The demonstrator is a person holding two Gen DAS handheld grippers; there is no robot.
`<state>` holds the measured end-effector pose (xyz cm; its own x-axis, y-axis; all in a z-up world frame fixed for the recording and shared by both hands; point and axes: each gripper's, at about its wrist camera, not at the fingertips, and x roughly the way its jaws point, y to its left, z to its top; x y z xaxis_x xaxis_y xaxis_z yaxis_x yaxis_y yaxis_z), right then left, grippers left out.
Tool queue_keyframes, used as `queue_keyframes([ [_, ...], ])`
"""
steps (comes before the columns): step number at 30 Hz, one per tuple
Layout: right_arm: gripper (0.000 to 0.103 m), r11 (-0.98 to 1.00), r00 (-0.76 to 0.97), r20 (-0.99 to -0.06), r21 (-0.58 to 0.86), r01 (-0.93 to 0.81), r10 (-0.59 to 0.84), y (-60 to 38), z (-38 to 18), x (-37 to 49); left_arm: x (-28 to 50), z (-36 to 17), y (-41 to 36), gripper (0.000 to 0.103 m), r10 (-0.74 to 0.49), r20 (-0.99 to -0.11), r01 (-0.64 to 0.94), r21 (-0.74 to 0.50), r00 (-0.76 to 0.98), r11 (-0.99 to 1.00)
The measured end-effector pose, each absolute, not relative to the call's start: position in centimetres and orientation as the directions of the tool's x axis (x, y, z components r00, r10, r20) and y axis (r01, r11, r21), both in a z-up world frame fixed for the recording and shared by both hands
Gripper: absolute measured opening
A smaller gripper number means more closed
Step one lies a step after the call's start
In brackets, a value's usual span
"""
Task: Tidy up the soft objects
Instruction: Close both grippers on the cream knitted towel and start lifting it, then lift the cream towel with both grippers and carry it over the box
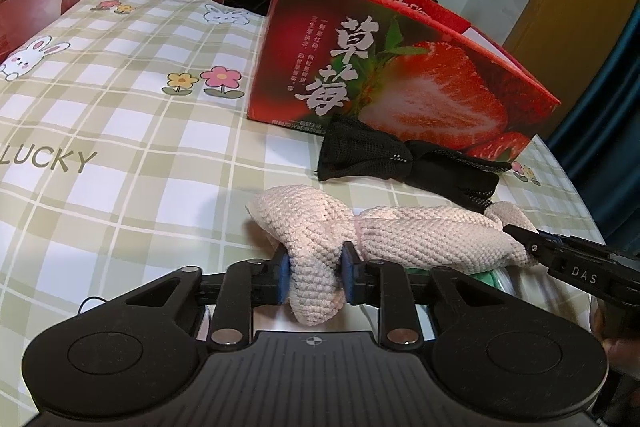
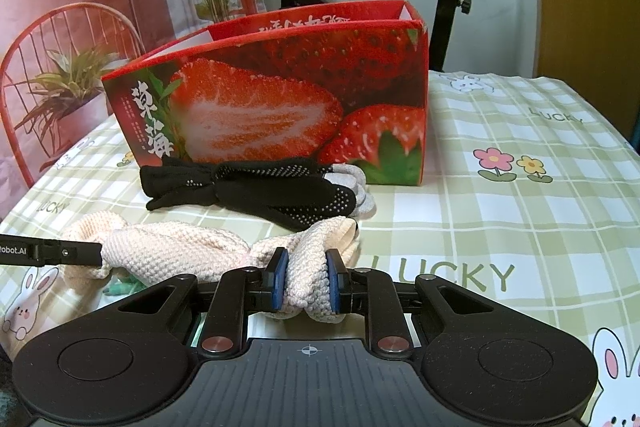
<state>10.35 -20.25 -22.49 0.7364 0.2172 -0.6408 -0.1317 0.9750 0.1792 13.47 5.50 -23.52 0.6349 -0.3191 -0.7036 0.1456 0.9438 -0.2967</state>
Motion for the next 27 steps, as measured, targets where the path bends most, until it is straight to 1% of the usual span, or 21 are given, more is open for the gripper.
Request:
queue_keyframes([
  [5,0.018,0.975,0.766,-0.604,0.169,-0.146,0.220,-20.0,-21.5,9.9,12.9,-22.4,5.7,0.021,-0.321,-0.664,0.153,-0.299,0.675,0.942],
  [11,0.017,0.974,0.830,-0.513,0.160,-0.157,0.218,-20.3,-19.5,9.0,11.9,-20.3,5.4,0.021,-0.326,-0.584,0.195,-0.277,0.743,0.941],
  [14,0.018,0.975,0.854,-0.474,0.156,-0.157,0.213,-20.6,-18.6,8.7,11.6,-19.4,5.0,0.021,-0.328,-0.559,0.216,-0.259,0.762,0.942],
  [21,0.018,0.977,0.877,-0.433,0.134,-0.165,0.207,-20.9,-17.3,8.6,11.4,-17.7,4.3,0.021,-0.331,-0.516,0.254,-0.216,0.790,0.943],
  [27,0.018,0.979,0.897,-0.393,0.087,-0.182,0.202,-21.3,-15.3,9.3,12.1,-15.3,3.7,0.021,-0.348,-0.469,0.293,-0.187,0.812,0.938],
])
